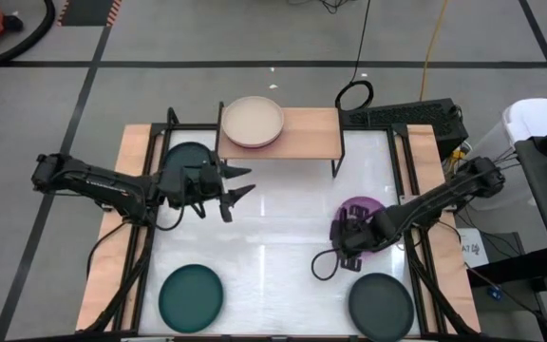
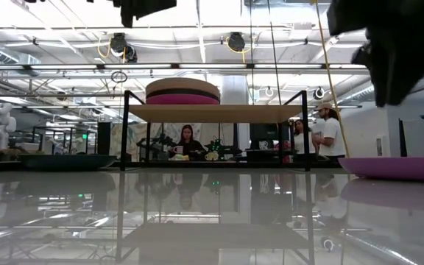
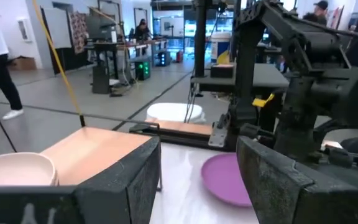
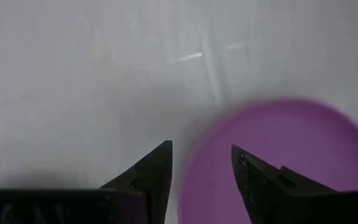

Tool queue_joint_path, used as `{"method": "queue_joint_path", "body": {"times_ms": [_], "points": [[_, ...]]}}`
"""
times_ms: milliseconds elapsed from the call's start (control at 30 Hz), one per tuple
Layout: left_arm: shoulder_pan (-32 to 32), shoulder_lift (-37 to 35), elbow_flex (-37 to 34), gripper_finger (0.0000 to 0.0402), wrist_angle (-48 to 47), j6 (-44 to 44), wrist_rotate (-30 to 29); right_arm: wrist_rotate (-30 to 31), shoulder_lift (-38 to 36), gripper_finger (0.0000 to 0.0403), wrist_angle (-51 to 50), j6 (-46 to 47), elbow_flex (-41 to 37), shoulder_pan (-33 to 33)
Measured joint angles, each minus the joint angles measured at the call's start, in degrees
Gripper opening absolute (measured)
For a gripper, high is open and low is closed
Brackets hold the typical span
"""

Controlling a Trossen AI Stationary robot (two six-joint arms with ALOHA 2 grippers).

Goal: Place and stack plates onto a shelf
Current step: Put the violet plate on the shelf

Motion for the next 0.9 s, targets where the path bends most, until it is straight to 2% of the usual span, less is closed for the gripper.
{"method": "queue_joint_path", "body": {"times_ms": [167,433,667,900], "points": [[0.01,-0.06,0.02,0.0216,0.29,-0.03,0.01,-0.13,-0.36,0.0148,2.96,3.19,-6.47,-0.39],[0.04,-0.03,0.02,0.0216,0.06,-0.05,0.01,-1.82,-2.52,0.0148,15.14,4.00,-16.03,-0.65],[0.05,-0.03,0.02,0.0216,-0.01,-0.23,-0.01,-1.71,-2.58,0.0148,19.16,4.75,-20.53,-0.66],[0.05,-0.01,0.02,0.0216,-0.29,-0.58,-0.01,-1.66,-2.58,0.0138,19.32,5.70,-21.61,-0.68]]}}
